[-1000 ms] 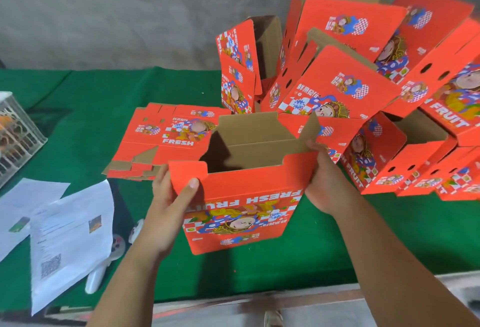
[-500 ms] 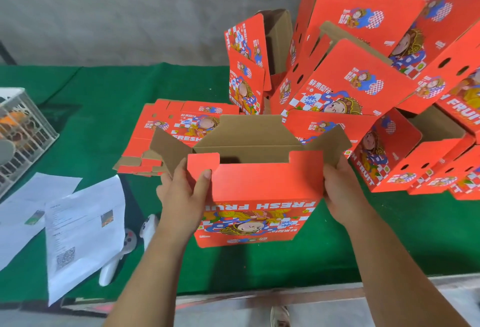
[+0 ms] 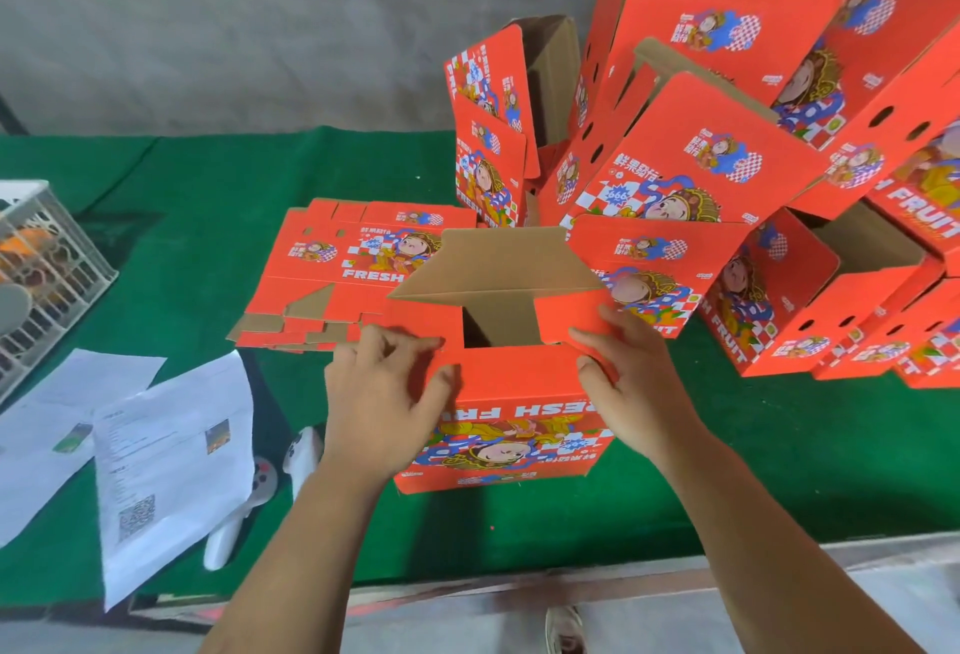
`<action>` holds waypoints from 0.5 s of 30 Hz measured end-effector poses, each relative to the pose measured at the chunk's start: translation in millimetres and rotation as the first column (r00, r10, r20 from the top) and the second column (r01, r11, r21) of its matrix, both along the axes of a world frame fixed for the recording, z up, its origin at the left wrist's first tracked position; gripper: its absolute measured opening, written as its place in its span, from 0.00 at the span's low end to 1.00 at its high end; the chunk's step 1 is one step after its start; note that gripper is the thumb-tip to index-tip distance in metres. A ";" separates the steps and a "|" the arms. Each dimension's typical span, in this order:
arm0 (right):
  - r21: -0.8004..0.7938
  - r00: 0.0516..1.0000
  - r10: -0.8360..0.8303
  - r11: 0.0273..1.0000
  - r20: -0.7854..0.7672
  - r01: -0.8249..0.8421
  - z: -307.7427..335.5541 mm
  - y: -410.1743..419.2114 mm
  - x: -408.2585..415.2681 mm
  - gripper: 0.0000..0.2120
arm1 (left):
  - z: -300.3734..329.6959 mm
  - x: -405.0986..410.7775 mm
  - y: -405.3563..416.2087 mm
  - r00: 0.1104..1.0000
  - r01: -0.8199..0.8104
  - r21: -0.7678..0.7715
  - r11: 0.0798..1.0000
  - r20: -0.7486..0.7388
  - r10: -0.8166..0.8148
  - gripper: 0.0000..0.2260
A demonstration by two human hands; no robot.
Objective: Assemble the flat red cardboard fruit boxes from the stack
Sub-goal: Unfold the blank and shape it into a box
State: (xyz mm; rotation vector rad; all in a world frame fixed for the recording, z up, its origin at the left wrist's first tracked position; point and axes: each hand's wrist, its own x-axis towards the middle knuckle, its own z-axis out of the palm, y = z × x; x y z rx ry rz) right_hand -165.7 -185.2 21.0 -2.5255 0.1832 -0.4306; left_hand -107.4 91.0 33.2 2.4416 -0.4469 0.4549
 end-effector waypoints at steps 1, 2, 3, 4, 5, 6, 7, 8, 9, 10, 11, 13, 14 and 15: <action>0.005 0.999 -0.005 1.000 -0.035 0.005 5.6 -0.7 2.9 0.12 | 5.0 2.9 -0.7 0.999 0.008 0.084 0.996 -0.032 -0.005 0.23; 0.018 0.998 -0.007 1.000 -0.057 0.008 11.6 -0.2 5.9 0.09 | 9.9 7.0 -2.6 0.998 0.009 0.171 0.985 -0.059 0.002 0.25; 0.017 0.998 -0.017 1.000 -0.056 0.018 19.4 2.0 9.5 0.07 | 14.2 12.5 -5.7 0.996 0.016 0.253 0.967 -0.090 0.007 0.25; 0.017 0.998 -0.050 0.999 -0.032 0.051 25.9 3.5 15.4 0.10 | 17.8 17.8 -8.8 0.993 0.020 0.324 0.946 -0.114 0.018 0.23; 0.044 0.995 -0.099 0.994 -0.002 0.099 32.3 7.5 20.5 0.13 | 20.0 22.1 -11.6 0.992 0.024 0.355 0.935 -0.125 0.022 0.20; 0.103 0.989 -0.144 0.984 0.014 0.142 38.1 10.7 26.7 0.17 | 20.7 24.3 -13.4 0.991 0.018 0.352 0.936 -0.129 0.029 0.17; 0.168 0.984 -0.177 0.971 0.008 0.173 42.7 15.2 33.6 0.21 | 20.1 25.5 -15.1 0.990 0.003 0.317 0.949 -0.137 0.042 0.14; 0.218 0.982 -0.187 0.957 -0.039 0.191 45.2 16.5 40.5 0.26 | 18.8 25.1 -17.2 0.986 -0.022 0.261 0.965 -0.157 0.065 0.11; 0.241 0.974 -0.199 0.945 -0.107 0.219 47.4 16.3 47.1 0.29 | 16.7 24.2 -19.2 0.980 -0.053 0.212 0.976 -0.175 0.092 0.10; 0.284 0.965 -0.207 0.927 -0.161 0.246 49.6 15.1 52.6 0.30 | 13.9 24.3 -20.0 0.978 -0.081 0.167 0.983 -0.177 0.111 0.09; 0.348 0.963 -0.197 0.903 -0.183 0.251 52.3 13.9 55.3 0.33 | 11.3 25.4 -20.3 0.981 -0.098 0.122 0.988 -0.154 0.116 0.10; 0.432 0.974 -0.137 0.879 -0.180 0.204 56.3 10.9 57.6 0.37 | 10.1 29.4 -16.9 0.991 -0.073 -0.011 0.997 -0.111 0.071 0.20; 0.433 0.977 -0.108 0.883 -0.186 0.180 58.0 11.7 56.4 0.37 | 11.1 30.2 -13.9 0.992 -0.035 -0.085 0.996 -0.122 0.024 0.26; 0.407 0.973 -0.089 0.898 -0.213 0.171 57.0 12.6 54.6 0.34 | 11.3 30.6 -11.2 0.990 0.007 -0.135 0.991 -0.142 -0.026 0.32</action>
